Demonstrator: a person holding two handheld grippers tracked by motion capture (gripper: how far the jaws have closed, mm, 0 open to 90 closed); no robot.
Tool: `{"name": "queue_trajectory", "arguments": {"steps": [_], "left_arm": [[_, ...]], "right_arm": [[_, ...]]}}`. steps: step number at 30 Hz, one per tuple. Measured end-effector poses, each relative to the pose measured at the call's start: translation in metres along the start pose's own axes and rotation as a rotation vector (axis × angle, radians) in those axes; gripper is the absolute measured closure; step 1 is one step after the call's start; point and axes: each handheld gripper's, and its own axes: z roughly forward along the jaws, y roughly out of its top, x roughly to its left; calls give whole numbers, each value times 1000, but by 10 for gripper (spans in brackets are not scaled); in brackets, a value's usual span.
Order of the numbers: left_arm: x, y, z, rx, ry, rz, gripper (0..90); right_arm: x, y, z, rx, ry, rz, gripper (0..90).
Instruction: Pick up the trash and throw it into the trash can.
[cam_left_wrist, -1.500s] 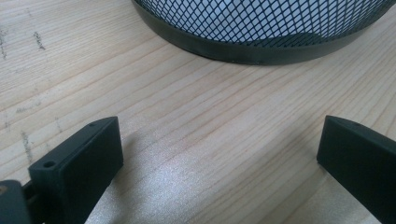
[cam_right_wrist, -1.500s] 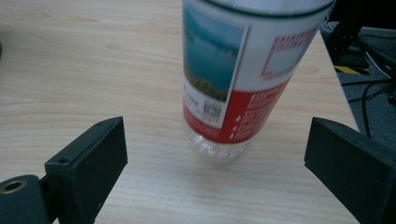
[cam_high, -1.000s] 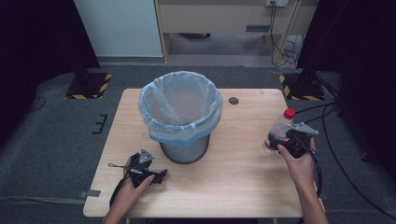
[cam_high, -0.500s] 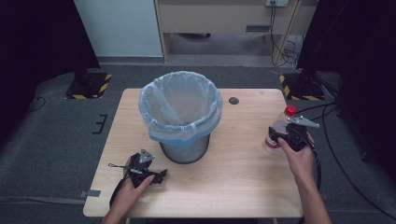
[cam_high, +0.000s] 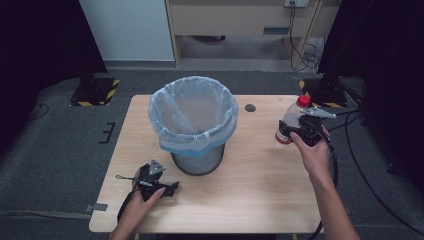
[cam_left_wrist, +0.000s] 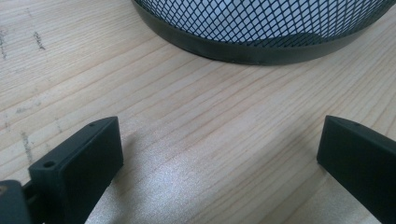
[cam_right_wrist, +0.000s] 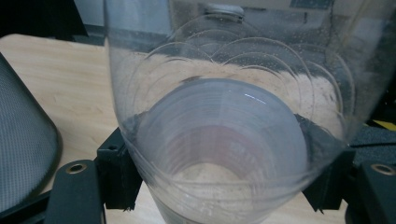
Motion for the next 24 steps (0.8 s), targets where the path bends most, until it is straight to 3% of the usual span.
{"name": "queue_trajectory", "arguments": {"steps": [4, 11, 17, 24], "left_arm": [[0, 0, 0, 0, 0, -1, 0], [0, 0, 0, 0, 0, 0, 0], [0, 0, 0, 0, 0, 0, 0], [0, 0, 0, 0, 0, 0, 0]], "right_arm": [[8, 17, -2, -19, 29, 19, 274], [21, 43, -2, -36, 51, 7, 275], [28, 56, 1, -48, 66, -6, 275], [30, 63, 4, -73, 96, 22, 276]]}}
